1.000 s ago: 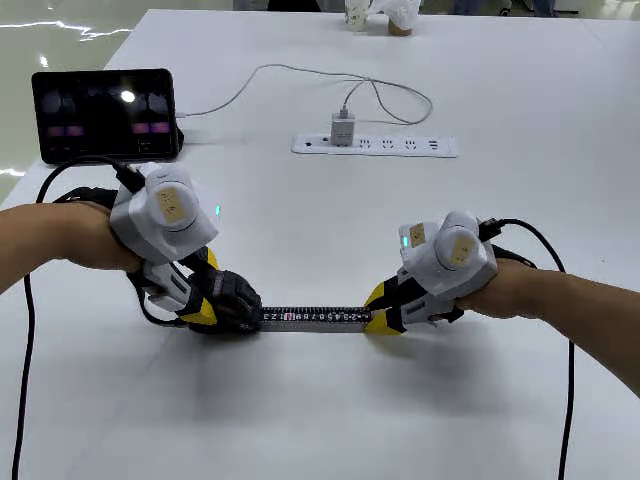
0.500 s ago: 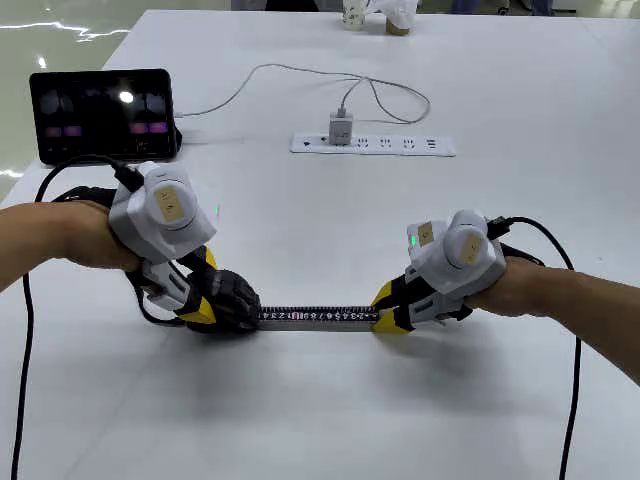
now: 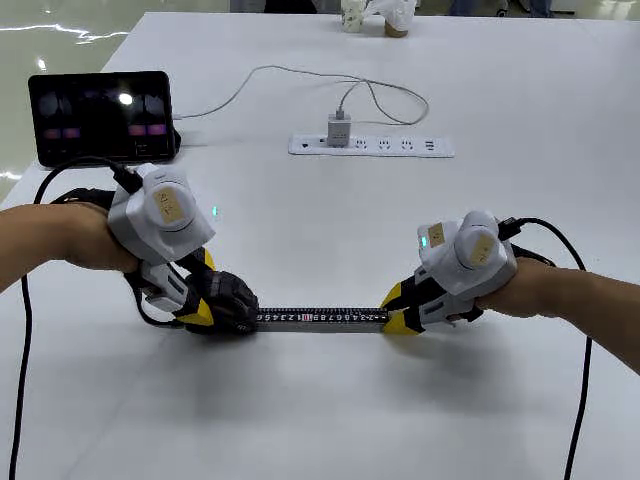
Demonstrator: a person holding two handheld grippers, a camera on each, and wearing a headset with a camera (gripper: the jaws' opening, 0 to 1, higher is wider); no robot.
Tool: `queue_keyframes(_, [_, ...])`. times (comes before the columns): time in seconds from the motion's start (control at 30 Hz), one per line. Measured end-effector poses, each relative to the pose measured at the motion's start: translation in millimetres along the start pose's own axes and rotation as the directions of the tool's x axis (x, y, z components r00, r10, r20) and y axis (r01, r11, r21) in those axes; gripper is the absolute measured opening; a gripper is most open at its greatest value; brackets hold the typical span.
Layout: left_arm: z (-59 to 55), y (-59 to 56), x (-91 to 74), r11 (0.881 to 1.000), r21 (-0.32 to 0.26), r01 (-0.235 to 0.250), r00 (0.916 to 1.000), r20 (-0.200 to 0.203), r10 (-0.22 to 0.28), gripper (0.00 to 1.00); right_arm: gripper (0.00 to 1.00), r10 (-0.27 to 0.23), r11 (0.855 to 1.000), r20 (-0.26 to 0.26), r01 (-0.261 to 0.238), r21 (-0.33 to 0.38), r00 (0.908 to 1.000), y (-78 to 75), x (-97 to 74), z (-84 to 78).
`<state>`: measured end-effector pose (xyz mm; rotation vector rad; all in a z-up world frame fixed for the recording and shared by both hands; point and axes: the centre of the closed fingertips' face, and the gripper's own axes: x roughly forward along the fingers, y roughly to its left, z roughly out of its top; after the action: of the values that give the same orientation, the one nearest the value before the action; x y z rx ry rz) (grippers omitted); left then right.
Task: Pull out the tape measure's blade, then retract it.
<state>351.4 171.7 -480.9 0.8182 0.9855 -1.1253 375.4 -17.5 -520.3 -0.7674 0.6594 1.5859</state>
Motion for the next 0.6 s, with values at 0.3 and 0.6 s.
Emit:
queue_keyframes(0.3, [0.2, -0.1, -0.2, 1.0, -0.003, 0.002, 1.0, 0.001, -0.002, 0.27, 0.09, 0.0, 1.0, -0.005, 0.0, 0.001, 1.0, -1.0, -3.3, -4.4])
queue_keyframes(0.6, [-0.2, 0.5, -0.1, 1.0, -0.003, 0.002, 1.0, -0.001, -0.002, 0.27, 0.09, -0.001, 1.0, -0.013, 0.001, 0.005, 0.9999, -0.8, -8.3, -10.2])
